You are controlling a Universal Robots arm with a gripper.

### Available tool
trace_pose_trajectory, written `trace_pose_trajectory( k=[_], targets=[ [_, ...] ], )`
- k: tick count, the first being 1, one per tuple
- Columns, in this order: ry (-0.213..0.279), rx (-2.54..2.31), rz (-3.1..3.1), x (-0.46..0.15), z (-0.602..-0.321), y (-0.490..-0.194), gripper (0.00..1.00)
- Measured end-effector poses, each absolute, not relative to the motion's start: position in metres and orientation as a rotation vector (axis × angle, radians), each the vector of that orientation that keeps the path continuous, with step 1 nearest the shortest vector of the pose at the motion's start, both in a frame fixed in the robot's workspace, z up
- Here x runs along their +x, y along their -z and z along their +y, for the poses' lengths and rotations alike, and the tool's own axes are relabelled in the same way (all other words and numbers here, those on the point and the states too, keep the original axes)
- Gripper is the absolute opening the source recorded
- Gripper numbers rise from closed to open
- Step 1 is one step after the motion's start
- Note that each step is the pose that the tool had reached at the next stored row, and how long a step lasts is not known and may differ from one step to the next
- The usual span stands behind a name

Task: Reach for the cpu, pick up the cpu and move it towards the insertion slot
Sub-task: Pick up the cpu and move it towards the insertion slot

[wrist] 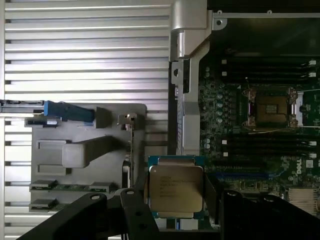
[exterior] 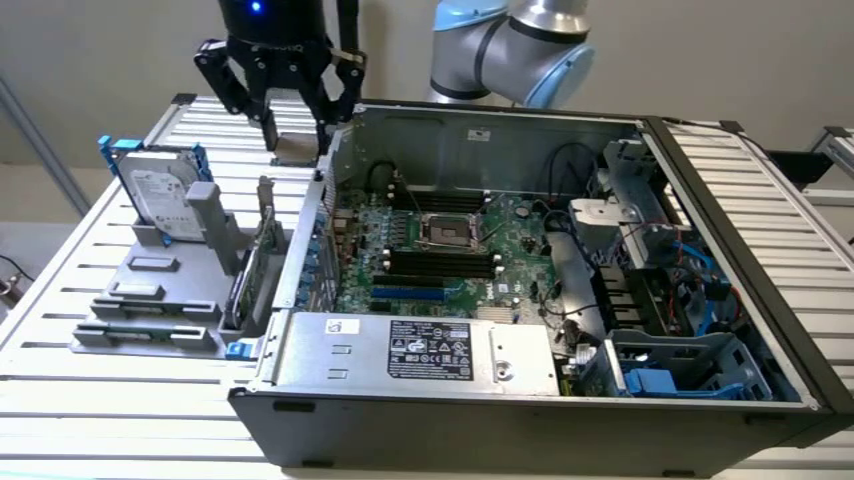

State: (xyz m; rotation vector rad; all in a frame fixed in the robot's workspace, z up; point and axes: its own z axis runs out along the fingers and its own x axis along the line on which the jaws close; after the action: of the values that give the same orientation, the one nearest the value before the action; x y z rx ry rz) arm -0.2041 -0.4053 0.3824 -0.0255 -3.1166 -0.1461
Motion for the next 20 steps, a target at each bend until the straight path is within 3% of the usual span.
trace_pose_trajectory(
  k=[20],
  targets=[
    [0.148, -0.026, -3.112, -0.113, -0.405, -0.383, 0.54]
  ],
)
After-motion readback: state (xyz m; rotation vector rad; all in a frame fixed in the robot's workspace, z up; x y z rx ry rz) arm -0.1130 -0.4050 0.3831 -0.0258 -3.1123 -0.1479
